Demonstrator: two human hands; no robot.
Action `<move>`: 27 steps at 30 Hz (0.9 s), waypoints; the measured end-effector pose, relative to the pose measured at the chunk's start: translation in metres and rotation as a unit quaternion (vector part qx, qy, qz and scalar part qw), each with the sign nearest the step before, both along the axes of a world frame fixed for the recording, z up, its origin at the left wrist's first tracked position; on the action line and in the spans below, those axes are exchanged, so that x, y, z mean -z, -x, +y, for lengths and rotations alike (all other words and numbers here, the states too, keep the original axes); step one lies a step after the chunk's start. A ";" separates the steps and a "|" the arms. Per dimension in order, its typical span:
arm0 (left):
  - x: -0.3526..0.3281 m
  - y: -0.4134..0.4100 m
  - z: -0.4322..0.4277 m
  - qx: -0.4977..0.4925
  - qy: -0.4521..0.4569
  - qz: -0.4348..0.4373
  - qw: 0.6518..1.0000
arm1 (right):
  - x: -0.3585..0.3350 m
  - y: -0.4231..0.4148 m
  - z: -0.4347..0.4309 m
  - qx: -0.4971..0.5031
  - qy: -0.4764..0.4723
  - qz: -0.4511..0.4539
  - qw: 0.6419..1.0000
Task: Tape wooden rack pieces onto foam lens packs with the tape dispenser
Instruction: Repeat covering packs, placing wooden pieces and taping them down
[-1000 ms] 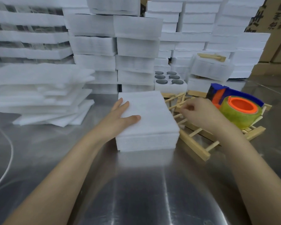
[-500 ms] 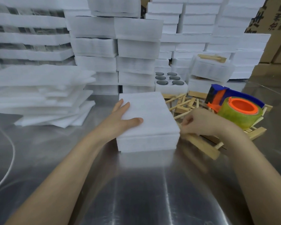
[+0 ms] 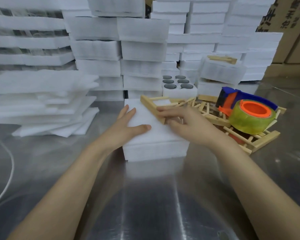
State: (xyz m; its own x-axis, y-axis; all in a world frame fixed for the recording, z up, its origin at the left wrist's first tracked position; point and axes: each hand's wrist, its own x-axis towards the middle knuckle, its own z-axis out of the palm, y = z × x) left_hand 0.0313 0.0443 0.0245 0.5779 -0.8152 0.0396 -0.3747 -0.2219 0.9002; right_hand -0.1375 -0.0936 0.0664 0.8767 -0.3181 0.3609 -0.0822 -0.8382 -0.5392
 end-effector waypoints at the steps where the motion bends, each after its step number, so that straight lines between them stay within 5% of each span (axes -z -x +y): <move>1: 0.000 0.000 0.000 0.000 -0.001 0.000 1.000 | 0.001 0.003 -0.004 -0.002 0.014 0.011 1.000; 13: 0.005 -0.004 -0.002 -0.003 0.003 -0.012 1.000 | 0.013 -0.012 0.015 -0.036 0.102 -0.032 0.994; 27: 0.009 -0.008 -0.005 -0.060 -0.010 0.058 0.996 | 0.016 -0.009 0.015 -0.025 -0.084 -0.055 0.995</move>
